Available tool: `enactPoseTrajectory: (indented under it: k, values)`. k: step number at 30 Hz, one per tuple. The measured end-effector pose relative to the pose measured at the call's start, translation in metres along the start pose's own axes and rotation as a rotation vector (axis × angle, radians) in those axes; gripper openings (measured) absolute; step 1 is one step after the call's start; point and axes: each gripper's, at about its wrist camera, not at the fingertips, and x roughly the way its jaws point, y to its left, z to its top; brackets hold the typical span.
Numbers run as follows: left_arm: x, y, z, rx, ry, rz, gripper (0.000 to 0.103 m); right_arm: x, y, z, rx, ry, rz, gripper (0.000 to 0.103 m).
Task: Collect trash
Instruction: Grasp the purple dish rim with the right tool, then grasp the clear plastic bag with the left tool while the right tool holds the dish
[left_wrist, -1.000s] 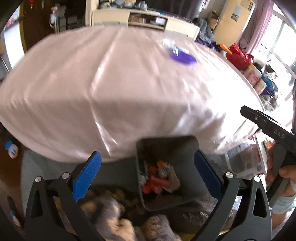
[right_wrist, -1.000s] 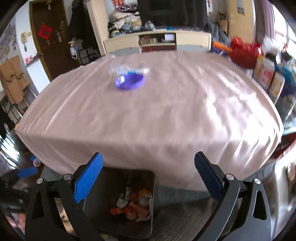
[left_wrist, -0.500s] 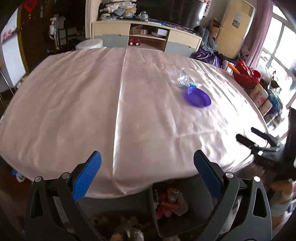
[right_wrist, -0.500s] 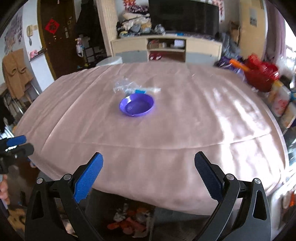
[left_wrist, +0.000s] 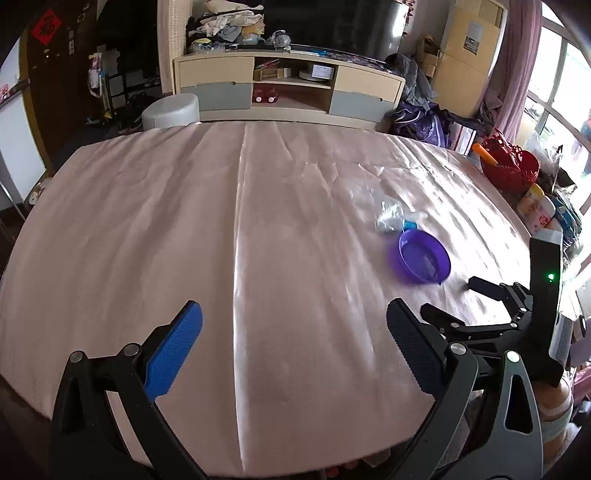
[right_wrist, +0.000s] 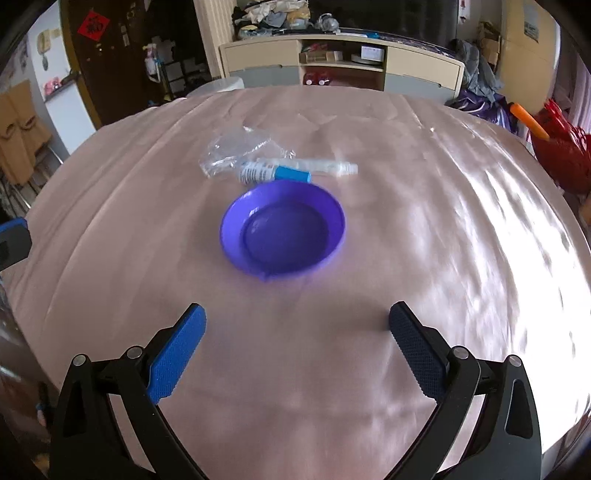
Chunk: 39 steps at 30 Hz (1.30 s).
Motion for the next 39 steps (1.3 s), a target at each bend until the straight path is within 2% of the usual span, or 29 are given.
enactPoseTrajectory:
  k: [10,12,14,30,32,35,37,38,39]
  values:
    - [0.026,0.001,0.03,0.046,-0.003,-0.01,0.095,0.025,0.011,0.037,-0.044,0.008,-0.031,0.098]
    - [0.03,0.001,0.033,0.051,-0.001,-0.015,0.095,0.026,0.012,0.041,-0.043,-0.005,-0.025,0.093]
    - [0.038,-0.002,0.038,0.061,0.006,-0.023,0.095,0.023,0.009,0.042,-0.036,-0.018,-0.023,0.079]
    - [0.106,-0.068,0.074,0.163,0.049,-0.115,0.093,-0.005,-0.052,0.023,0.048,-0.041,-0.016,0.079]
    - [0.117,-0.076,0.078,0.175,0.065,-0.127,0.088,-0.007,-0.054,0.02,0.051,-0.042,-0.007,0.079]
    - [0.13,-0.083,0.078,0.186,0.095,-0.141,0.075,-0.008,-0.055,0.017,0.053,-0.045,0.003,0.079]
    - [0.138,-0.086,0.077,0.197,0.117,-0.156,0.051,-0.007,-0.057,0.016,0.054,-0.045,-0.001,0.079]
    - [0.137,-0.086,0.076,0.192,0.11,-0.18,0.047,-0.006,-0.057,0.015,0.051,-0.046,-0.009,0.079]
    - [0.137,-0.086,0.076,0.195,0.106,-0.181,0.039,-0.006,-0.06,0.014,0.05,-0.045,-0.01,0.079]
